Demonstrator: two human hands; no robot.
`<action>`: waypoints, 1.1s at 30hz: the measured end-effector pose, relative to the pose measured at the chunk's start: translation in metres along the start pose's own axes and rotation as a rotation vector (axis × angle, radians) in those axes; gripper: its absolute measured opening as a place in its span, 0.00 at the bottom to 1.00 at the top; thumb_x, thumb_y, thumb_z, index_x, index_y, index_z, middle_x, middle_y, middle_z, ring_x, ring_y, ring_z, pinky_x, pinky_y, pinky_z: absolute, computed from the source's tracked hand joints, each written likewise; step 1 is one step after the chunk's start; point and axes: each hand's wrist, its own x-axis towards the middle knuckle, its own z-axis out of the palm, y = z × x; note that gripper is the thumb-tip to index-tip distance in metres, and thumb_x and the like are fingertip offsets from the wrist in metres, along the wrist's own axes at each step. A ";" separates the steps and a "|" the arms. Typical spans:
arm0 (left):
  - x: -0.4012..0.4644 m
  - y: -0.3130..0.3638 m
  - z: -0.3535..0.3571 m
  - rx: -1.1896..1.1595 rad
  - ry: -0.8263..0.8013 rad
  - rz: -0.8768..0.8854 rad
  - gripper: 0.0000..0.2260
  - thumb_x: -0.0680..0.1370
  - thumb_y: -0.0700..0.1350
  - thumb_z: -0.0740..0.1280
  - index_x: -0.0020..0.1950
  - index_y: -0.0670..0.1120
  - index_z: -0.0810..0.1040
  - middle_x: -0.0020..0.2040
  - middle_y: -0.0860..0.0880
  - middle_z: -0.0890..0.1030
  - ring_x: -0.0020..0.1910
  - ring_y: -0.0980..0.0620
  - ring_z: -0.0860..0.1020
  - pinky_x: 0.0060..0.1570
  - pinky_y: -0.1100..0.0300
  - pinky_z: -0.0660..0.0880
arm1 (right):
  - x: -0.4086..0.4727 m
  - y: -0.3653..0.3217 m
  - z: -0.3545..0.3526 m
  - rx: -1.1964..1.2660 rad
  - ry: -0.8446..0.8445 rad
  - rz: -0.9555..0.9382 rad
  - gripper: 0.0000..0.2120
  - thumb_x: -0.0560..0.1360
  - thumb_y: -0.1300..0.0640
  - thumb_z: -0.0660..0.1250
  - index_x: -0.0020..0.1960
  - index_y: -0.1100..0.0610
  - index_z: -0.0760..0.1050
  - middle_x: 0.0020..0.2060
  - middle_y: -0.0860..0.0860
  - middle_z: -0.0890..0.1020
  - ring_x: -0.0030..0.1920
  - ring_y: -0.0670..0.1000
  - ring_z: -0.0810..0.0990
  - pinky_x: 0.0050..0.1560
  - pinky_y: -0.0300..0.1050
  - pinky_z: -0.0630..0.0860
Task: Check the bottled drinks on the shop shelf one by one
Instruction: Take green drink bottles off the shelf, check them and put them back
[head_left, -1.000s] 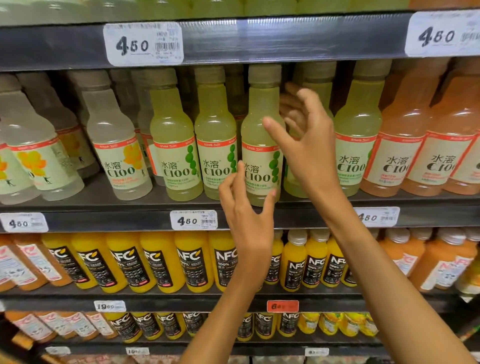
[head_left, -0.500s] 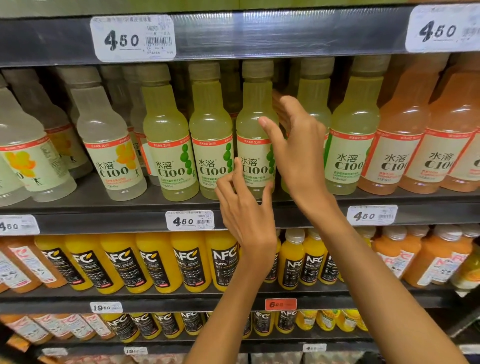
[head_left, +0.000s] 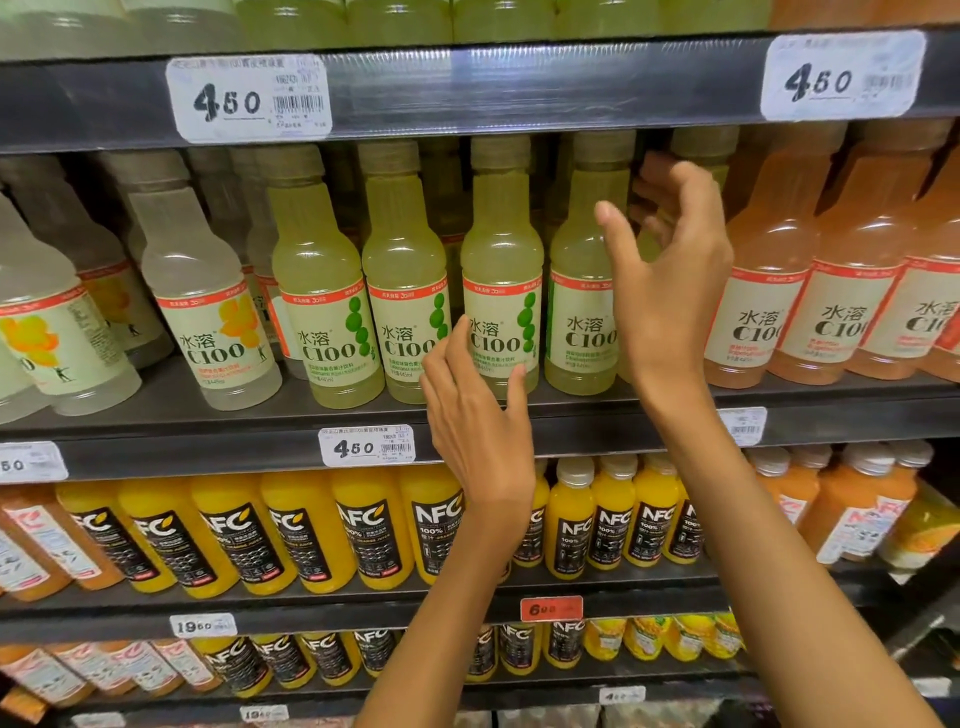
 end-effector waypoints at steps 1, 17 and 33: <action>0.000 0.000 0.001 -0.001 0.002 0.001 0.29 0.74 0.45 0.72 0.72 0.47 0.65 0.63 0.47 0.71 0.62 0.48 0.72 0.55 0.47 0.76 | 0.002 0.002 0.001 -0.073 -0.045 0.008 0.13 0.76 0.58 0.69 0.56 0.63 0.70 0.49 0.52 0.73 0.50 0.48 0.72 0.49 0.27 0.66; -0.021 0.017 -0.003 -0.212 -0.233 0.080 0.29 0.75 0.48 0.71 0.72 0.46 0.63 0.64 0.49 0.70 0.62 0.55 0.70 0.63 0.54 0.70 | 0.007 -0.006 -0.019 0.060 -0.276 0.112 0.18 0.75 0.56 0.71 0.59 0.64 0.72 0.56 0.56 0.74 0.53 0.47 0.72 0.53 0.30 0.69; -0.039 0.021 -0.067 -0.788 -0.922 -0.220 0.22 0.65 0.56 0.72 0.57 0.51 0.77 0.50 0.52 0.85 0.49 0.54 0.83 0.44 0.64 0.78 | -0.007 -0.016 -0.053 0.885 -0.643 0.502 0.19 0.77 0.50 0.62 0.64 0.58 0.71 0.52 0.53 0.83 0.53 0.53 0.83 0.49 0.46 0.80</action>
